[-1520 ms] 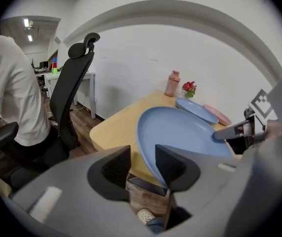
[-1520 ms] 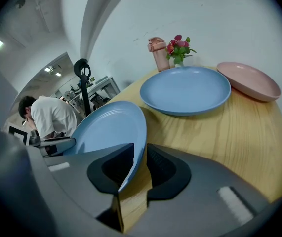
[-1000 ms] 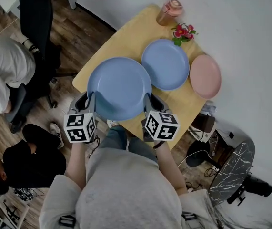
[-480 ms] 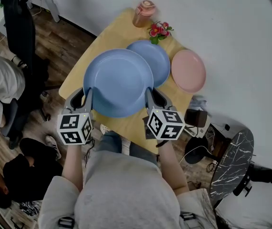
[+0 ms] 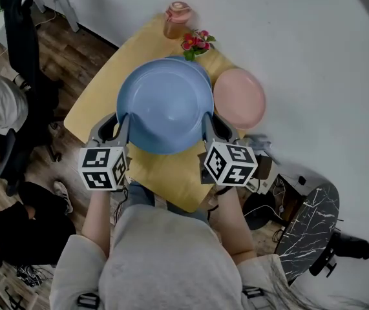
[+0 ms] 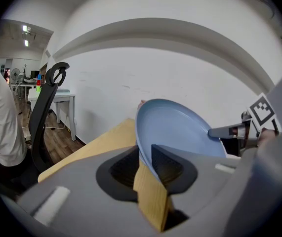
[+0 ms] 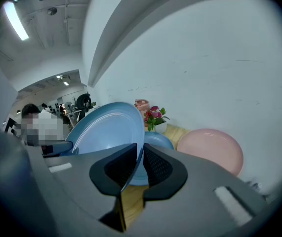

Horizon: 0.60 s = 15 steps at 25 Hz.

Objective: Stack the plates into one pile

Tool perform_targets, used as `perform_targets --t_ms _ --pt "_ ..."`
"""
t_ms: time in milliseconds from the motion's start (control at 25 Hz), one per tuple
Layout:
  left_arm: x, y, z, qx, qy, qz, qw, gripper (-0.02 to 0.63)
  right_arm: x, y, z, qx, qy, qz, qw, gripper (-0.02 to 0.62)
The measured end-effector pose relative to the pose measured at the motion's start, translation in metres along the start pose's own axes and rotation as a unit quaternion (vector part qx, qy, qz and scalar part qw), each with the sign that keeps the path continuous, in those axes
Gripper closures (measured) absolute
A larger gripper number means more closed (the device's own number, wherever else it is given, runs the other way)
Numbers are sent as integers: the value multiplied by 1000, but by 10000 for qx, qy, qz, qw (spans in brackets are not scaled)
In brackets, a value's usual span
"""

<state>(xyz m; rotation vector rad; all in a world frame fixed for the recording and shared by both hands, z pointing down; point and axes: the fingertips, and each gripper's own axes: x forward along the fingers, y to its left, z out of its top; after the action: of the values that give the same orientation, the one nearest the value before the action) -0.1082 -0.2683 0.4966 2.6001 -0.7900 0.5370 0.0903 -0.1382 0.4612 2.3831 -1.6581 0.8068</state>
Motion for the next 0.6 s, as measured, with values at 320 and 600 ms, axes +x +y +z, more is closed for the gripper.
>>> perform_targets --t_ms 320,600 --pt "28 -47 -1 -203 -32 347 9992 463 9 -55 22 -228 0 379 9990 554" --pt "57 -71 -8 -426 -28 763 9962 462 39 -92 35 -510 150 829 9951 554"
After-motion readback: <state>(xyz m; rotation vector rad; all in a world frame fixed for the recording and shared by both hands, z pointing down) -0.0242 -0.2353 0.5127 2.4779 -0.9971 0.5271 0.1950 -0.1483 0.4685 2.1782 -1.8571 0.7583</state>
